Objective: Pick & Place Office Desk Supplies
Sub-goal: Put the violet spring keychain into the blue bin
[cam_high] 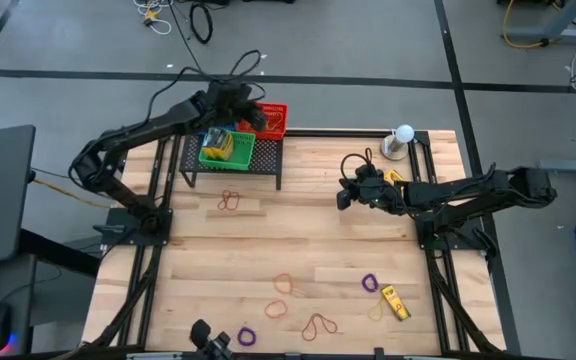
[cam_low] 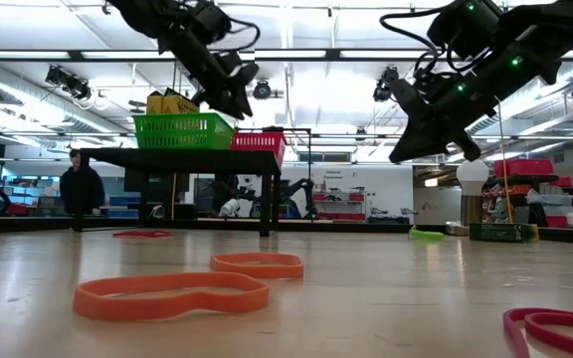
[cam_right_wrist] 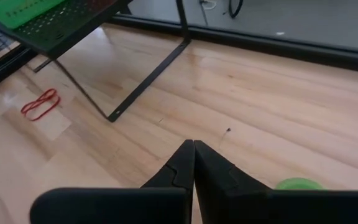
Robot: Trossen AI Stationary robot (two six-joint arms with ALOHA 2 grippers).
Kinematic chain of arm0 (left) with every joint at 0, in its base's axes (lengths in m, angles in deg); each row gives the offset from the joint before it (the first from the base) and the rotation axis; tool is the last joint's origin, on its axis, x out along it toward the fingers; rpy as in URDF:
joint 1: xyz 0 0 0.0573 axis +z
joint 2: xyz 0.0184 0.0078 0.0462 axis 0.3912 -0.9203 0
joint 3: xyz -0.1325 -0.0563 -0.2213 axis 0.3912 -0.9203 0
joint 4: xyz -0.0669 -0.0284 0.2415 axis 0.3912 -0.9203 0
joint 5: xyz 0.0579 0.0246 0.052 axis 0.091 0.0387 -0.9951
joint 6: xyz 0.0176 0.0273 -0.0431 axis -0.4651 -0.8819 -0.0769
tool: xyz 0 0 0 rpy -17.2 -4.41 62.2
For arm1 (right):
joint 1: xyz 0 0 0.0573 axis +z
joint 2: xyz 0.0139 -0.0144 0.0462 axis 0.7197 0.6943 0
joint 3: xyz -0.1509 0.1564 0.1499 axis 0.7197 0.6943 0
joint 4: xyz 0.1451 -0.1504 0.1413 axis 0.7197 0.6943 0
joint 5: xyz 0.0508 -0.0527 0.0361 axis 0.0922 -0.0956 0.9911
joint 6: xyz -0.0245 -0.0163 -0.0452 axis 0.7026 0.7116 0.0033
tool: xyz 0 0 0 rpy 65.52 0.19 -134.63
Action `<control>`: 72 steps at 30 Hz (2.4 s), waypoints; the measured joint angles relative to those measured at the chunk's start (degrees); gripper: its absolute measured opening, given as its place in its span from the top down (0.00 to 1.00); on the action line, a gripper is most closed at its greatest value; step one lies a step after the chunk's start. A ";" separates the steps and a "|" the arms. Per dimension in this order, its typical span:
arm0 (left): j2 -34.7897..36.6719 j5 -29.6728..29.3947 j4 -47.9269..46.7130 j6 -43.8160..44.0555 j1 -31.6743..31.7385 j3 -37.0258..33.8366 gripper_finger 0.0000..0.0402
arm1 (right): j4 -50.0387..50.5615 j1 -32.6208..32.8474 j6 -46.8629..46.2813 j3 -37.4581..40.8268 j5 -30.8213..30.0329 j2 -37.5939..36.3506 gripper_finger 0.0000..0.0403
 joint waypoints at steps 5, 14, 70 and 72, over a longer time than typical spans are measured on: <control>3.23 0.07 0.45 -4.17 -2.17 0.00 0.69 | 0.02 0.00 0.00 0.00 -1.78 0.00 0.97; 6.58 11.10 2.64 -10.63 -12.18 -2.09 0.83 | 0.02 0.04 5.66 0.00 -2.39 0.00 0.97; 10.25 1.46 58.51 7.13 -33.52 -45.64 0.97 | 53.32 21.08 9.80 -23.91 29.32 8.66 0.51; 10.25 1.47 58.51 7.13 -33.55 -45.64 0.97 | 49.35 22.91 9.97 -21.62 31.31 8.66 0.50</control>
